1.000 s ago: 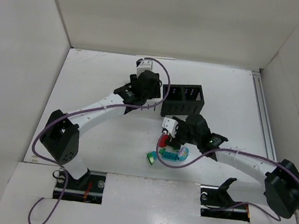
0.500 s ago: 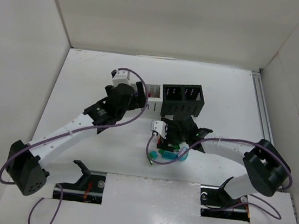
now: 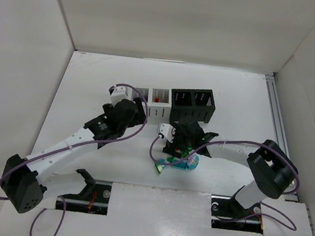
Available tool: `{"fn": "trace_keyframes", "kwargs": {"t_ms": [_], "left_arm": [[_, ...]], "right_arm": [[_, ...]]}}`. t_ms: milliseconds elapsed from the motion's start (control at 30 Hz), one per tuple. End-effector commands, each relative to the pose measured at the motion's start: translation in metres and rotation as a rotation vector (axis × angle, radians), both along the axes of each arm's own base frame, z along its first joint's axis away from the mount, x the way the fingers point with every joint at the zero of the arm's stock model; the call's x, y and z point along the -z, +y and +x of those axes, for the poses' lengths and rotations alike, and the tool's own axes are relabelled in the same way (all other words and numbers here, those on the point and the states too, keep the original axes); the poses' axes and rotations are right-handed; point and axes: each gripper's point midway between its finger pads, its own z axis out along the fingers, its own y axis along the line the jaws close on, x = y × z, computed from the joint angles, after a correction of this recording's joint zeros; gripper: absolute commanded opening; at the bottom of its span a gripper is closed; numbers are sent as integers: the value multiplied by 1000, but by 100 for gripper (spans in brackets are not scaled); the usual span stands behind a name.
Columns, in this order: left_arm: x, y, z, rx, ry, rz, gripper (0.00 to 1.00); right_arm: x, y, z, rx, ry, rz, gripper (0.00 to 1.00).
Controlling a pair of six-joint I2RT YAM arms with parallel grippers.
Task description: Sort the legos into containers by color
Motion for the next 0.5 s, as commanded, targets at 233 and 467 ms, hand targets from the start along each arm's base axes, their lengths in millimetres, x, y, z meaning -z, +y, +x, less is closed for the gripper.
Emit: {"fn": "trace_keyframes", "kwargs": {"t_ms": [233, 467], "left_arm": [[-8, 15, -5, -59, -26, -13, 99], [-8, 17, -7, -59, -24, -12, 99]], "right_arm": [[4, -8, 1, 67, 43, 21, 84], [11, -21, 4, 95, 63, 13, 60]]}}
